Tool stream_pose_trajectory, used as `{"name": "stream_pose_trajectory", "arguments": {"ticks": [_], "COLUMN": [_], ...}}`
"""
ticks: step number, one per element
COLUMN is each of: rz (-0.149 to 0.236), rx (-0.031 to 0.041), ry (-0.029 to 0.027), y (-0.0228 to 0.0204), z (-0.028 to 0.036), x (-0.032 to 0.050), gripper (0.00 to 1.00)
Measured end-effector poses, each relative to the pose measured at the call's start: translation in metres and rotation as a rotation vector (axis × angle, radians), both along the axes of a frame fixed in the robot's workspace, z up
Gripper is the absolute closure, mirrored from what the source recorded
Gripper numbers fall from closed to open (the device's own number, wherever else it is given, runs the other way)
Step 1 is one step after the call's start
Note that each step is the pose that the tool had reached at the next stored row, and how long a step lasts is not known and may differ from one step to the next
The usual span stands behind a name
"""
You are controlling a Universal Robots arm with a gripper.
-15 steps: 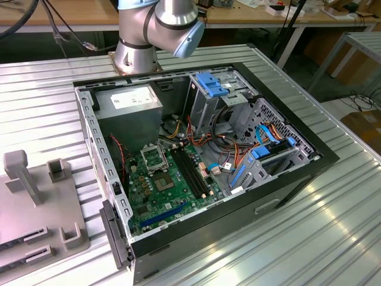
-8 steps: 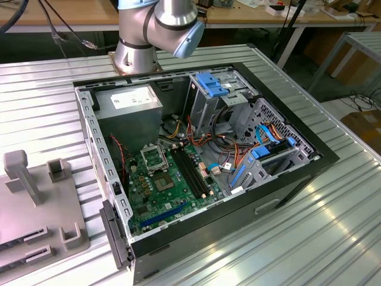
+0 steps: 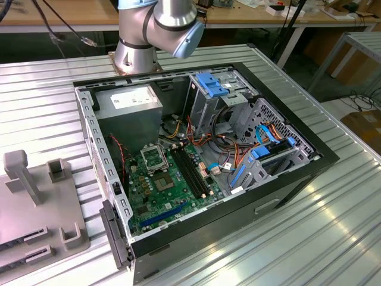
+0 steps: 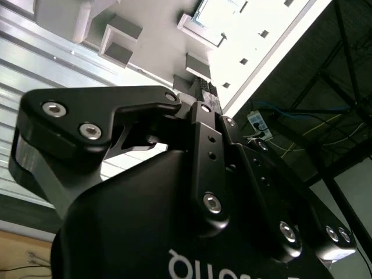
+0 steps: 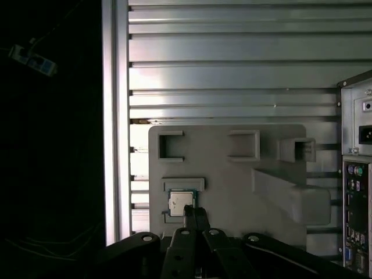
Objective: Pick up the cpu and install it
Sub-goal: 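Reach for the cpu, then pick up the cpu and move it towards the insertion slot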
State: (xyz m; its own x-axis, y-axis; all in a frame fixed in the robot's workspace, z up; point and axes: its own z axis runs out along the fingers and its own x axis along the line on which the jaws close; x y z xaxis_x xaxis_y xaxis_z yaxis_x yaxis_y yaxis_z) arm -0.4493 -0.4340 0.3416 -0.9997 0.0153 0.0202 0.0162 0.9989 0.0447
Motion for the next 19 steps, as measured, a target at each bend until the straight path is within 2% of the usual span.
{"name": "stream_pose_trajectory", "arguments": {"ticks": [10, 19], "rz": [0.000, 0.000], "rx": [0.0000, 0.0000], "ry": [0.0037, 0.0037], "y": [-0.0004, -0.0003], "z": [-0.0014, -0.0014], "x": [-0.0134, -0.0145], "gripper": [0.89, 0.89]}}
